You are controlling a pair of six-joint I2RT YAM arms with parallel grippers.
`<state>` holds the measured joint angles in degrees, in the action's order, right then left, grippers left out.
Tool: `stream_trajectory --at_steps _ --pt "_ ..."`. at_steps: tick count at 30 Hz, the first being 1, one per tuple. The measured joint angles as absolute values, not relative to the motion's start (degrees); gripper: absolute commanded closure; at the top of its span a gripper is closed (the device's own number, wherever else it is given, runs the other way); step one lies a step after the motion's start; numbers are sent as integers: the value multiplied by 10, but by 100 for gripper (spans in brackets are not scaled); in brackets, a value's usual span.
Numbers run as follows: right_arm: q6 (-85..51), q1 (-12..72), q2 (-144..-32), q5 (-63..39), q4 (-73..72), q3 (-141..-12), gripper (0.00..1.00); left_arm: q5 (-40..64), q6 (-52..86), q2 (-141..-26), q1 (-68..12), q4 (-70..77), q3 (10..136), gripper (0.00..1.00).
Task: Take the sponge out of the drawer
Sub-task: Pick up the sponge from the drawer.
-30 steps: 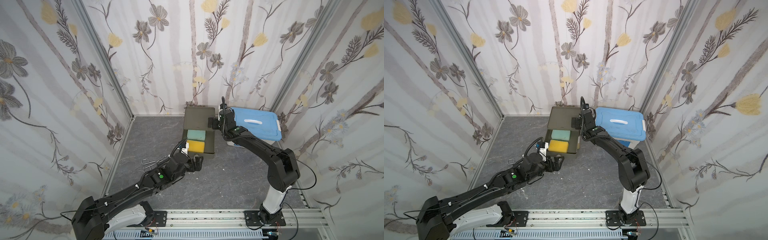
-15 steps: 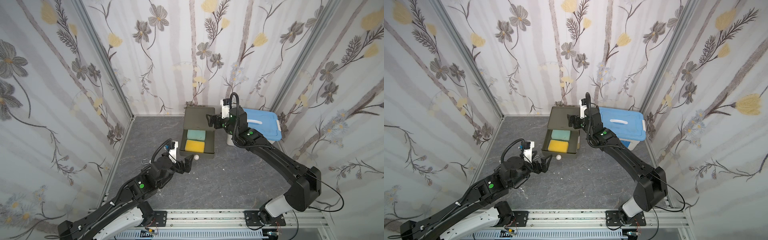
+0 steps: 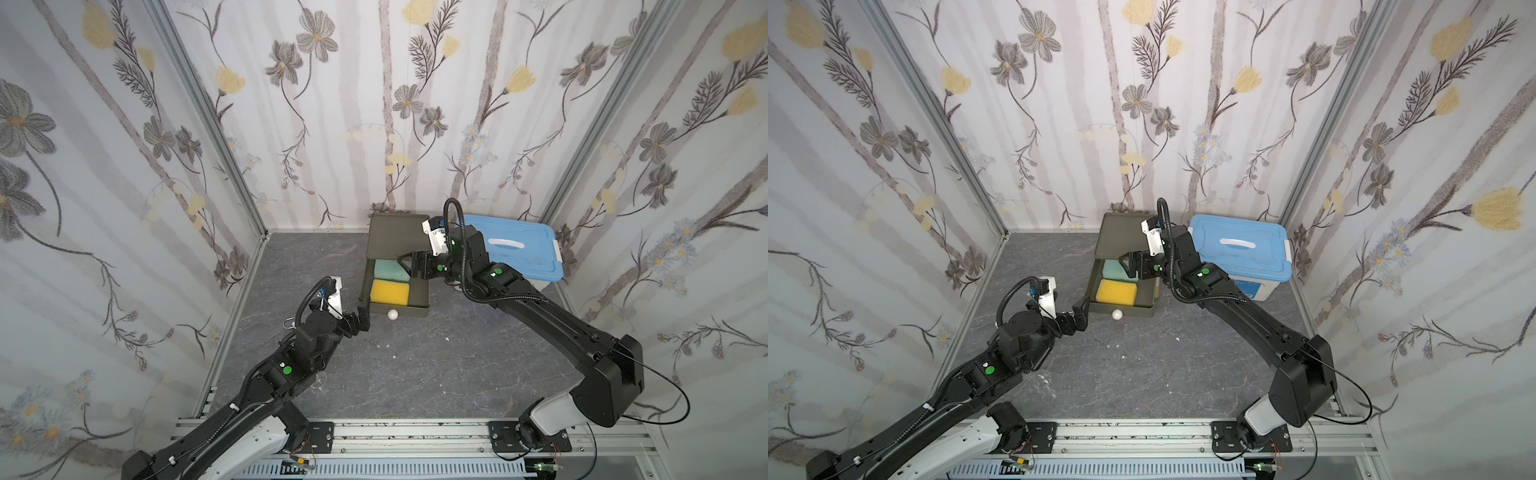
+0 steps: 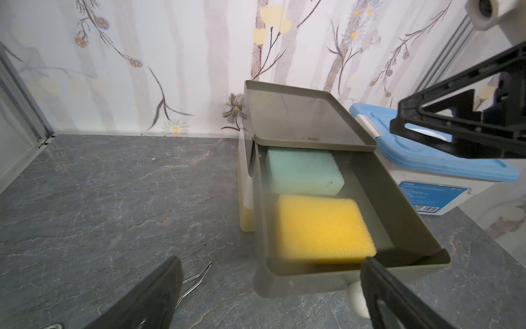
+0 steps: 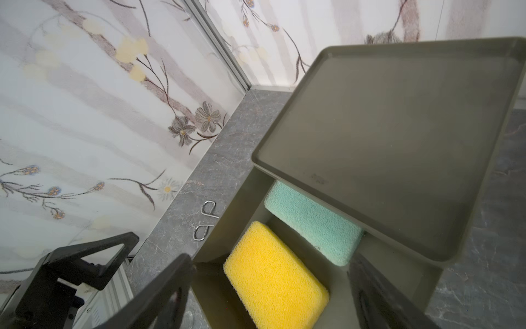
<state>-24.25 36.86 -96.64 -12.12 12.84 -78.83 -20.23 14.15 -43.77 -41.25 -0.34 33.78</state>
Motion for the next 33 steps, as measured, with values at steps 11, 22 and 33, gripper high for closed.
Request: stream_trajectory --at_steps 11,22,33 --pt "-264 372 -1067 -112 235 -856 27 -116 181 -487 -344 47 317 0" --pt "-273 374 -1141 -52 252 -918 33 -92 184 -477 -329 57 312 0" --pt "-267 387 -1173 60 326 -972 33 -93 184 -463 -327 57 306 0"
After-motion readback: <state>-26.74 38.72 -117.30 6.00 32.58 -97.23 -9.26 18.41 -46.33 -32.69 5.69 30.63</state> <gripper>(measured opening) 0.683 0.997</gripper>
